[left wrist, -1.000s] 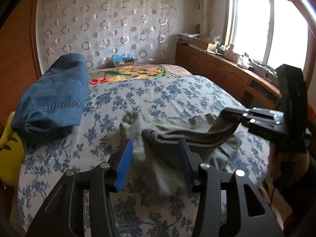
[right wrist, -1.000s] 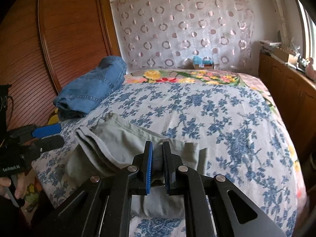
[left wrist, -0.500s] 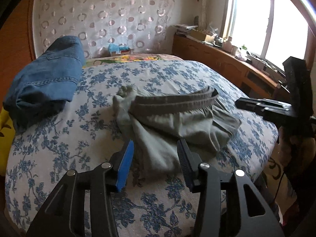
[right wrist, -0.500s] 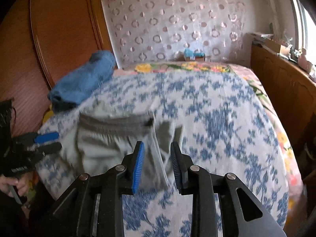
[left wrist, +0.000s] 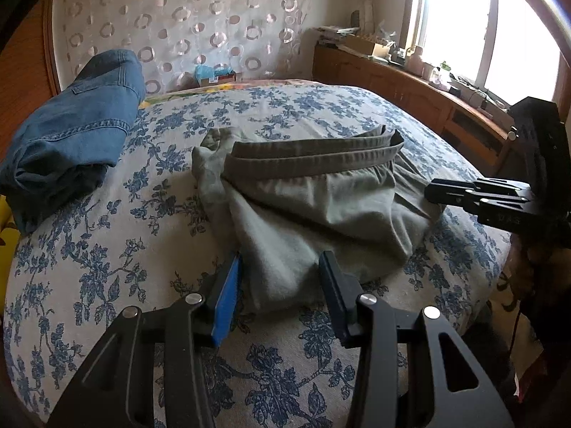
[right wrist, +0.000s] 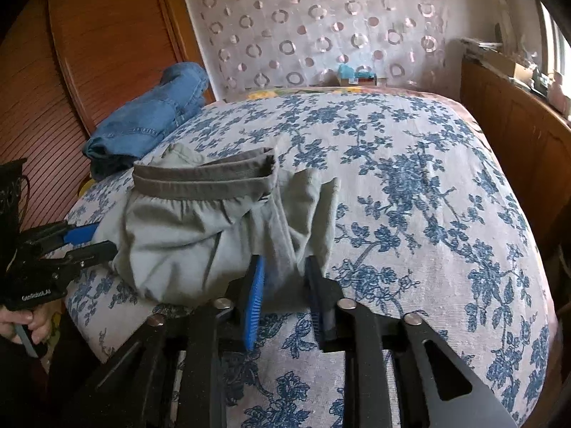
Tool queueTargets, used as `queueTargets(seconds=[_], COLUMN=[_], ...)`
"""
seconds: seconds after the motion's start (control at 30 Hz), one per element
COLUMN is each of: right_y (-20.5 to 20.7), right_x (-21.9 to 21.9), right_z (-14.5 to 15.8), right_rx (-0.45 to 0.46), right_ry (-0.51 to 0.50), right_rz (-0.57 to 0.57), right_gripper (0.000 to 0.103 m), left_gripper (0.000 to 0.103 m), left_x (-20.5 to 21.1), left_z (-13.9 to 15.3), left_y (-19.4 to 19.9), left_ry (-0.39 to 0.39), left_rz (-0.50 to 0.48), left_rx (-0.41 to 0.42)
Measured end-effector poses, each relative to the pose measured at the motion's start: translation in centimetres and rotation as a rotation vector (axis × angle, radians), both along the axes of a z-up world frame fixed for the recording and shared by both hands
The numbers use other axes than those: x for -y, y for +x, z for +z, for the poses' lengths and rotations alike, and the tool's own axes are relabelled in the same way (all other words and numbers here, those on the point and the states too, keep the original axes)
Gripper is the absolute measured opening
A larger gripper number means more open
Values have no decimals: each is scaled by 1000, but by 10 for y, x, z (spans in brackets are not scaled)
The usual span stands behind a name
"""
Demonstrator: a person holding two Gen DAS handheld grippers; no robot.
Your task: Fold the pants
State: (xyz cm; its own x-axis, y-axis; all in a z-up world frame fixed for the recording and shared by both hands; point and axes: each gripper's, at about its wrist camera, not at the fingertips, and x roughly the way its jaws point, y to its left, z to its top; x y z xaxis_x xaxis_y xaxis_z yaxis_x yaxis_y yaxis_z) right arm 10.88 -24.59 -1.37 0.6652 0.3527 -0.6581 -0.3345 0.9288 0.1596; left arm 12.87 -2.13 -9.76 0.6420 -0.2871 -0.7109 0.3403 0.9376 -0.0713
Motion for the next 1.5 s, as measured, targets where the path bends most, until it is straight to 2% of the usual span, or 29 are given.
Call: queueTargets(seconds=[0.03, 0.13, 0.27, 0.37, 0.5, 1.0, 1.13, 1.2, 1.37, 1.5], right_y=[2, 1, -10, -18, -25, -58, -60, -58, -61, -59], right_x=[-2, -2, 10, 12, 16, 25, 25, 26, 23, 24], right_z=[-3, -3, 0, -4, -8, 6, 13, 14, 15, 17], right_rx=[-1, 18, 65, 65, 55, 52, 69, 64, 84, 83], right_ry=[-4, -2, -9, -8, 33, 74, 79, 83, 47, 47], right_rz=[8, 16, -85, -114, -93, -44, -42, -46, -69, -76], right_gripper=[13, 6, 5, 3, 3, 3, 3, 4, 6, 10], left_gripper=[44, 27, 13, 12, 12, 11, 14, 19, 45, 50], left_x=[1, 4, 0, -2, -5, -11, -10, -11, -15, -16], left_z=[-1, -3, 0, 0, 1, 8, 7, 8, 16, 22], left_y=[2, 5, 3, -2, -7, -37, -33, -33, -30, -23], left_ry=[2, 12, -2, -2, -16, -54, -60, -64, -99, -90], left_rz=[-1, -7, 11, 21, 22, -4, -12, -11, -17, -18], left_rx=[-2, -9, 7, 17, 13, 12, 2, 4, 25, 44])
